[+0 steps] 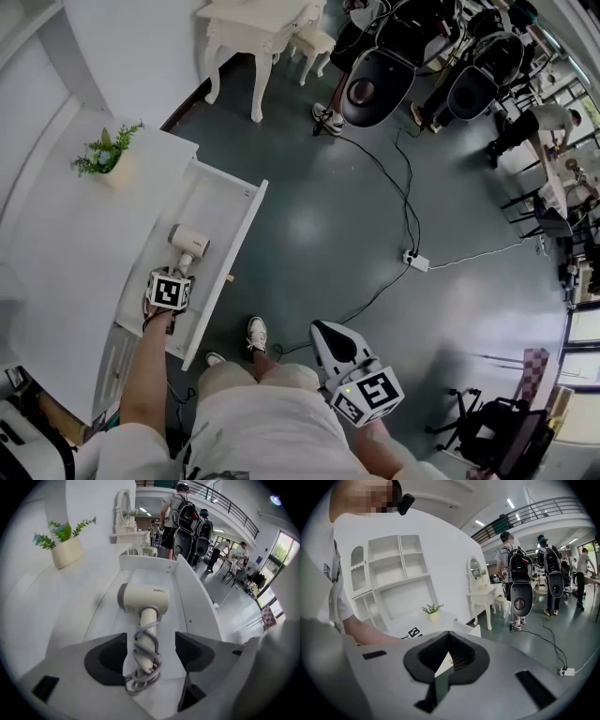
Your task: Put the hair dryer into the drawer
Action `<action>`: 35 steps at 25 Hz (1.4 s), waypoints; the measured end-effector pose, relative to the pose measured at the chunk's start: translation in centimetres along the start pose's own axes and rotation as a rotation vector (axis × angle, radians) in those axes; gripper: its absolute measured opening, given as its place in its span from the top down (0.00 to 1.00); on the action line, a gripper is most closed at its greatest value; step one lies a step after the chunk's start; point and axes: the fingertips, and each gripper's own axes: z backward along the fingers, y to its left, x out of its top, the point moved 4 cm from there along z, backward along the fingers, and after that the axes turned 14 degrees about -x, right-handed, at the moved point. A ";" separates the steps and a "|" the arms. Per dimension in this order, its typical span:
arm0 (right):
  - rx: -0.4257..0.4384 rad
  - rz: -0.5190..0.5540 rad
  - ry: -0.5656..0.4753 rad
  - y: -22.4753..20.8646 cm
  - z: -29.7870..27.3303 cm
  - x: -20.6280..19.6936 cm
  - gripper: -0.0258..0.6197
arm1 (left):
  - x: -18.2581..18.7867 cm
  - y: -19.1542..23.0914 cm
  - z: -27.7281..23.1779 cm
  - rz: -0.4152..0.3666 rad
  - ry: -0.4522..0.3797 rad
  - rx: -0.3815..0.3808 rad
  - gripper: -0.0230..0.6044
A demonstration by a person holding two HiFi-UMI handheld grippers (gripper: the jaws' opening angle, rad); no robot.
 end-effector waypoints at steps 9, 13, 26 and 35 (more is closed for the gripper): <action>0.166 0.053 -0.039 6.9 -0.2 1.1 0.95 | -2.2 -1.8 9.9 0.020 -0.253 0.029 0.47; 0.242 0.092 -0.052 10.7 -0.1 1.3 0.95 | -3.2 -2.7 14.1 0.036 -0.356 0.025 0.47; 0.382 0.168 -0.086 17.8 0.4 2.1 0.95 | -7.3 -3.3 23.6 0.115 -0.563 0.101 0.56; 0.457 0.192 -0.130 21.0 -0.8 3.9 0.95 | -8.6 -2.5 30.5 0.132 -0.708 0.208 0.81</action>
